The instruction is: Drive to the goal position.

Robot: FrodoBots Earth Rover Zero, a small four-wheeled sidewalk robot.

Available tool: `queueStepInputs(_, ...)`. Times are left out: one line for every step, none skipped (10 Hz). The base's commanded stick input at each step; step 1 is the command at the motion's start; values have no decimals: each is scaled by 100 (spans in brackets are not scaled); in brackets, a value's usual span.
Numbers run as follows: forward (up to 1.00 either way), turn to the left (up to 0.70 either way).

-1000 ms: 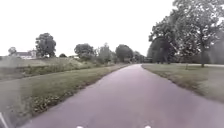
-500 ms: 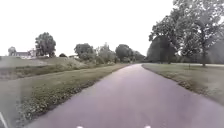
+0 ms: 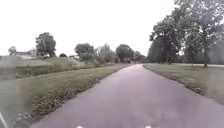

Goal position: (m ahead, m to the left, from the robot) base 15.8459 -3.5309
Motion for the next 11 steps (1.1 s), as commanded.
queueStepInputs(70, 0)
queueStepInputs(70, 0)
queueStepInputs(70, 0)
queueStepInputs(70, 0)
queueStepInputs(70, -2)
queueStepInputs(70, -12)
queueStepInputs(70, -13)
queueStepInputs(70, -14)
queueStepInputs(70, -14)
queueStepInputs(70, -14)
queueStepInputs(70, -14)
